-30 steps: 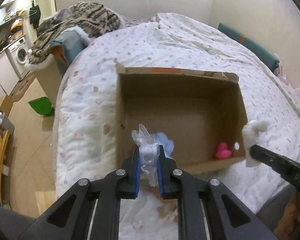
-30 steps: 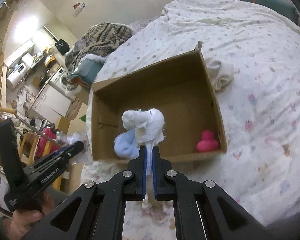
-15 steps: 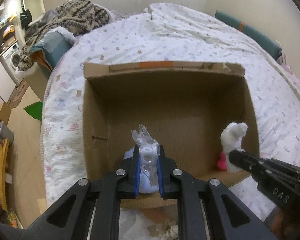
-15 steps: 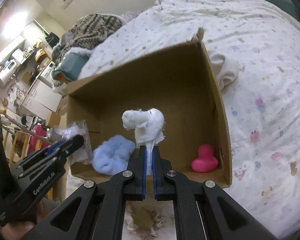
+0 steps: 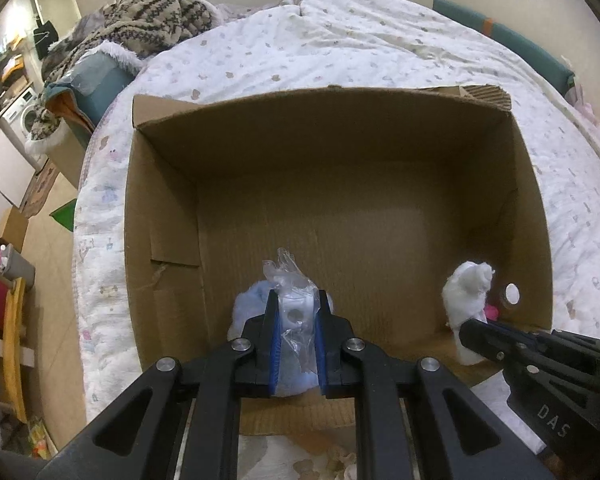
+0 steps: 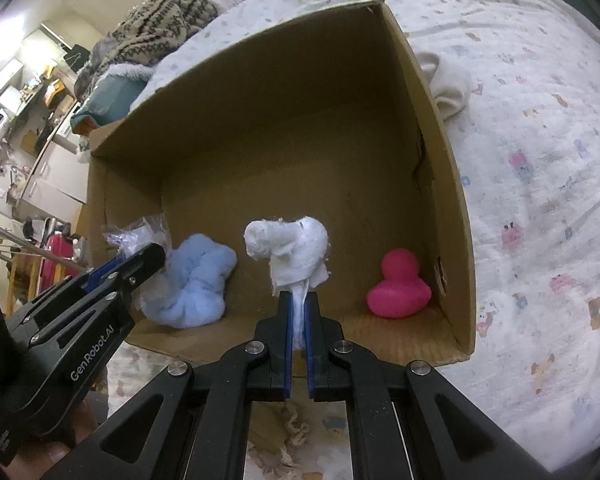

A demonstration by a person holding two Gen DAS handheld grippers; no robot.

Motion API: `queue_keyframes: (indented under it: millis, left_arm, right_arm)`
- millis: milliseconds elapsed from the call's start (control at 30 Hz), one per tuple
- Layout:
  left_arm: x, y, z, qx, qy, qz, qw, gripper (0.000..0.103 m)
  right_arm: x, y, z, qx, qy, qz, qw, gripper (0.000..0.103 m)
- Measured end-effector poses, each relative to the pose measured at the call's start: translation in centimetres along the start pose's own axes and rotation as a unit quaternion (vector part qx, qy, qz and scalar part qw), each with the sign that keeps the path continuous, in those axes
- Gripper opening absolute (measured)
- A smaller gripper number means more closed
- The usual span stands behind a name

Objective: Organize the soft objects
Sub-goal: 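Carry the plastic bag and white sock over the box with both tools, then open both tools to release the bag and sock into the box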

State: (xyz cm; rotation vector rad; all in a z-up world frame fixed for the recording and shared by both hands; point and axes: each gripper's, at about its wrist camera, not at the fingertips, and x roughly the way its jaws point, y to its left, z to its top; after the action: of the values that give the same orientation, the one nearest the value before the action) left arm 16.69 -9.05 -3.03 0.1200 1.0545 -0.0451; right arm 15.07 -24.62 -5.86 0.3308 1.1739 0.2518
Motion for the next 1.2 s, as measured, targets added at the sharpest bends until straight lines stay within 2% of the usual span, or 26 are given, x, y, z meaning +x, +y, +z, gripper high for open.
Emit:
queue_keyframes:
  millis: [500,567,667,733,800,833,900,933,967,1000,1200]
  left_arm:
    - [0.4,-0.5,0.1,0.006,0.014,0.009,0.9998,0.015]
    - [0.2,-0.4,0.1,0.006,0.015,0.014,0.9998,0.019]
    - [-0.1,-0.4,0.1,0.006,0.013,0.015,0.9998,0.034]
    - [-0.4,-0.3,0.0,0.008,0.009,0.021,0.9997,0.05]
    - [-0.6,-0.1,0.0,0.005,0.006,0.025,0.9997,0.058]
    - [-0.7,0.1,-0.1,0.003,0.006,0.025,0.9997,0.062]
    - [-0.9,0.5,-0.2,-0.006,0.009,0.023,0.9997,0.063]
    - [-1.0,0.7,-0.3,-0.011,0.012,0.019,0.9997,0.063]
    - [-1.1,0.9,-0.3,-0.014,0.014,0.017,0.9997,0.063]
    - [-1.2,1.1,-0.4,-0.018,0.013,0.015,0.9996,0.063]
    - [-2.5,1.8,-0.9,-0.024,0.0,0.02,0.9995,0.063]
  right_arm:
    - [0.0,-0.2,0.1,0.009,0.006,0.007,1.0,0.007]
    - [-0.1,-0.1,0.1,0.008,0.005,0.01,1.0,0.007]
    - [-0.4,-0.2,0.2,0.008,0.0,0.014,1.0,0.008]
    - [-0.6,-0.2,0.3,0.008,-0.002,0.019,1.0,0.008]
    - [-0.8,-0.2,0.3,0.006,-0.005,0.02,1.0,0.009]
    - [-0.9,-0.1,0.3,0.005,-0.006,0.02,1.0,0.011]
    - [-1.1,0.1,0.3,0.002,-0.01,0.02,1.0,0.024]
    - [-1.3,0.0,0.2,0.003,-0.013,0.021,1.0,0.04]
    - [-1.4,0.0,0.2,0.003,-0.017,0.022,1.0,0.061]
    - [-1.6,0.0,0.1,0.002,-0.023,0.024,0.999,0.065]
    - [-2.0,0.1,0.0,-0.004,-0.027,0.019,0.999,0.066]
